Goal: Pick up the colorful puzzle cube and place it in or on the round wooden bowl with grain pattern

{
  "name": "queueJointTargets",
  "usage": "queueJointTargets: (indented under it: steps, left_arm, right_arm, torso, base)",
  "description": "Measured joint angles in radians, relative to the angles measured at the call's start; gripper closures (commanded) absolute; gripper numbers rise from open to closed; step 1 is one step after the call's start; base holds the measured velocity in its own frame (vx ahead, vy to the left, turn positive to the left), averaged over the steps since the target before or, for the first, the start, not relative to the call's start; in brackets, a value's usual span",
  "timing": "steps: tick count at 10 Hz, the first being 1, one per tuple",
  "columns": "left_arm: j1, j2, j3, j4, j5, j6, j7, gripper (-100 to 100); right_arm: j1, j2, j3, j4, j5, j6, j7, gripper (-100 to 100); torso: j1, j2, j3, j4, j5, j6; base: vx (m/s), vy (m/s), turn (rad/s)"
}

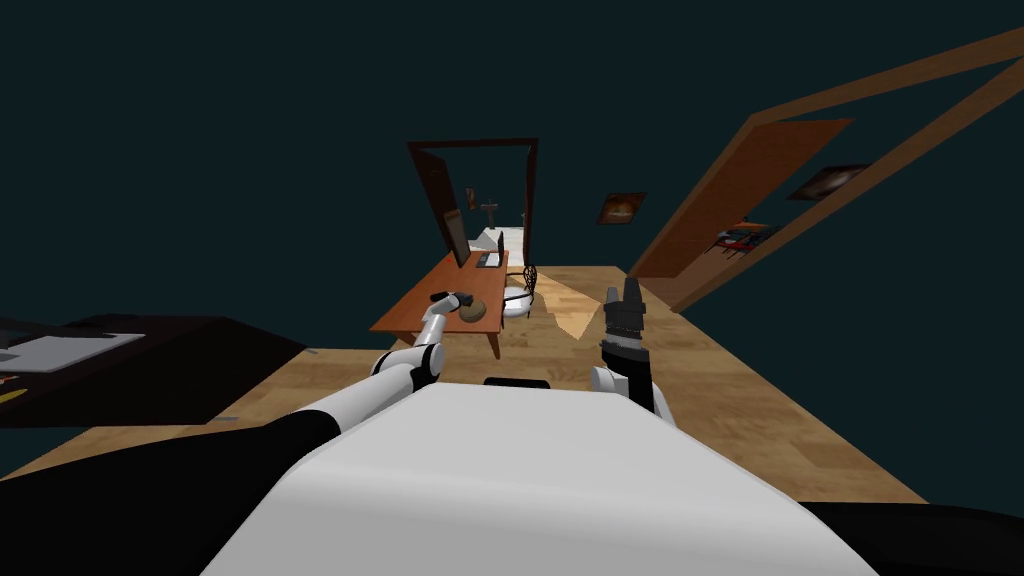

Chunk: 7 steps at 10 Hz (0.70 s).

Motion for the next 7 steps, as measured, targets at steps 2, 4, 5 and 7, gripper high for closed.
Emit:
queueJointTargets:
  steps: [2, 4, 5, 7]
  left_arm:
    - [0.004, 0.002, 0.021, 0.002, -0.03, 0.046, 0.005, 100]
    - [0.008, 0.001, 0.031, 0.005, -0.045, 0.07, 0.006, -100]
    - [0.008, 0.001, 0.031, 0.006, -0.045, 0.07, 0.006, -100]
    - [0.008, 0.001, 0.031, 0.006, -0.045, 0.07, 0.006, -100]
  right_arm:
    - [0.0, 0.0, 0.0, 0.0, 0.0, 0.0, 0.0, 0]
    - [0.0, 0.0, 0.0, 0.0, 0.0, 0.0, 0.0, 0]
    - [0.0, 0.0, 0.0, 0.0, 0.0, 0.0, 0.0, 0]
    - [0.0, 0.0, 0.0, 0.0, 0.0, 0.0, 0.0, 0]
  torso:
    - [0.001, 0.0, 0.0, 0.0, 0.0, 0.0]
    - [0.002, 0.0, 0.001, 0.001, 0.0, 0.0]
    - [0.002, 0.0, 0.001, 0.001, 0.0, 0.0]
    - [0.002, 0.0, 0.0, 0.001, 0.0, 0.0]
  base:
    - [-0.011, -0.033, -0.01]
    - [-0.005, -0.007, 0.0]
    - [0.0, 0.0, 0.0]
    - [0.0, 0.0, 0.0]
